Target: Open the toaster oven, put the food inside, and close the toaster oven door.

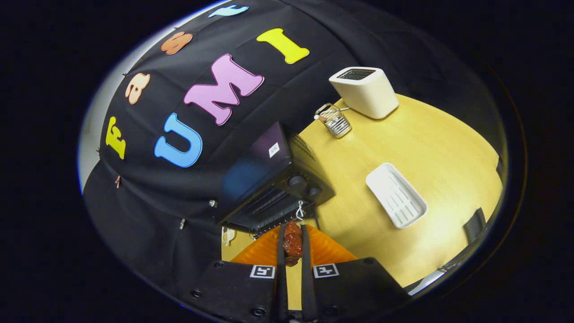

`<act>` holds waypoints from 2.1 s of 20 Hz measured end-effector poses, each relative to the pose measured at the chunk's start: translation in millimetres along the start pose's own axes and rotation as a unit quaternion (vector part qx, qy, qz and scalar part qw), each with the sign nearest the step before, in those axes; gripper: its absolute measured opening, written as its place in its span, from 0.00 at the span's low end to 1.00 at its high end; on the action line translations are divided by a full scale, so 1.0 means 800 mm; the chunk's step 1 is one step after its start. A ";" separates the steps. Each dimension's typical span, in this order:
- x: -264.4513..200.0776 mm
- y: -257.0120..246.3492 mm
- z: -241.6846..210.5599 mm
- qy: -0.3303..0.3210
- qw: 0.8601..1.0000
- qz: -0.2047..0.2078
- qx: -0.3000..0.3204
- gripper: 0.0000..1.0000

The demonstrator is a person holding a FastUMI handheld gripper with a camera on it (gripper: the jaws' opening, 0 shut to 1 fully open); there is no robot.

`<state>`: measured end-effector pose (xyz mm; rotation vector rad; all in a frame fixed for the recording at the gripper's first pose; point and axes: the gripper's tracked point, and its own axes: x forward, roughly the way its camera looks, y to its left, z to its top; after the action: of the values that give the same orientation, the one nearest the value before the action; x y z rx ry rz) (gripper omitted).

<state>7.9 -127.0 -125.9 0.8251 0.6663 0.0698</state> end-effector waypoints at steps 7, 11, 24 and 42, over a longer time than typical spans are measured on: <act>0.015 0.053 -0.057 -0.004 1.000 0.025 0.005 0.16; 0.039 0.066 -0.079 -0.007 0.999 0.037 0.023 0.16; 0.157 0.076 -0.064 -0.069 0.990 0.067 0.105 0.16; 0.307 0.050 -0.060 -0.155 0.965 0.043 0.206 0.20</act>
<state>183.8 8.0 -249.5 1.2369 0.3491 -0.1228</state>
